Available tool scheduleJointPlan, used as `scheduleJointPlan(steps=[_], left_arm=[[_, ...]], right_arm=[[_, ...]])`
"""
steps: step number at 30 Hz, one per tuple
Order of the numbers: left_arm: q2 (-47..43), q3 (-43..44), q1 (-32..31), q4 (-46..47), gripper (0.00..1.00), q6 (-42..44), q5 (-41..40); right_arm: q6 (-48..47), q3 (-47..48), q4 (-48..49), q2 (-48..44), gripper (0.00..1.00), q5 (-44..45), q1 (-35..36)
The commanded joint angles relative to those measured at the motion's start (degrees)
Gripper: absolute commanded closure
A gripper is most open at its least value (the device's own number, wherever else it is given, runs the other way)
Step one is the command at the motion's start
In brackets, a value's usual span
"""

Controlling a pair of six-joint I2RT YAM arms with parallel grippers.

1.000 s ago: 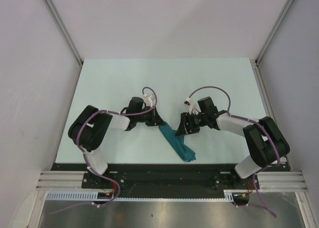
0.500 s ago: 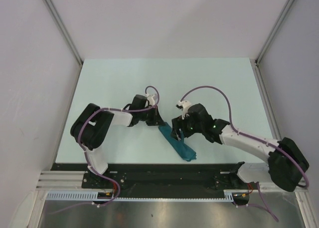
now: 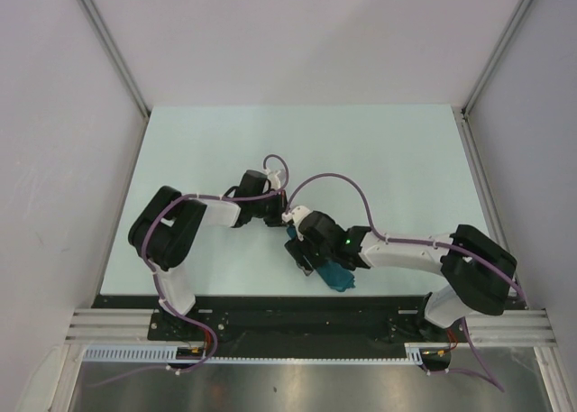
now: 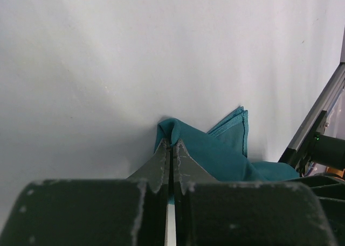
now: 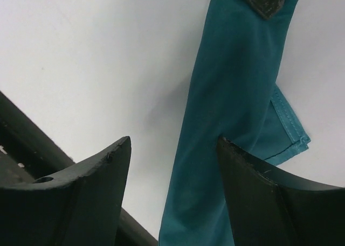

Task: Fold the napkin, place the utensils inside, and roll it up
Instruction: Roll the napkin at the center of the board.

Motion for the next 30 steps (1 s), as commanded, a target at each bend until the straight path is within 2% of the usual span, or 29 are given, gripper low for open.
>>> scheduleJointPlan(steps=[1,11,17,18,19,21,22,25,26,27,30], left_arm=[[0.1,1.3,-0.2,-0.5,1.00,1.8,-1.7],[-0.3,1.4,-0.2,0.1,1.00,1.8,-1.0],[-1.7,1.7,-0.2,1.1,0.99,1.1,-0.1],[-2.0,1.5,-0.2,1.7,0.95,0.6,-0.2],[-2.7,1.6,-0.2,1.8,0.82,0.5,-0.6],[-3.6,1.6,-0.2,1.8,0.70,0.1,-2.1],[-3.9,1.7,-0.2,1.8,0.57,0.1,-2.5],[-5.7,1.2,0.8,1.5,0.38,-0.1,-4.0],[-7.3,1.0,1.7,1.4,0.35,-0.1,-4.4],[-8.0,0.1,2.3,1.5,0.33,-0.2,-5.2],[-11.2,-2.7,5.3,2.4,0.29,-0.2,-5.7]], right_arm=[[-2.0,3.9,-0.2,2.0,0.30,5.7,1.2],[-1.8,2.4,-1.6,4.2,0.30,6.6,0.5],[-0.2,0.2,-1.7,5.9,0.37,3.5,-0.9],[0.7,-0.4,-1.8,6.1,0.38,3.1,-1.3],[1.1,-0.7,-1.8,6.4,0.39,2.6,-1.5],[2.1,-1.7,-2.2,7.1,0.43,1.2,-2.5],[3.2,-2.0,-2.2,7.2,0.44,0.5,-2.9],[5.0,-3.7,-1.8,7.8,0.52,-2.7,-3.6],[5.3,-4.1,-1.4,7.8,0.55,-3.3,-3.7],[5.7,-4.9,-1.1,8.0,0.60,-6.7,-4.1],[6.9,-7.5,2.1,7.9,0.68,-14.6,-5.6]])
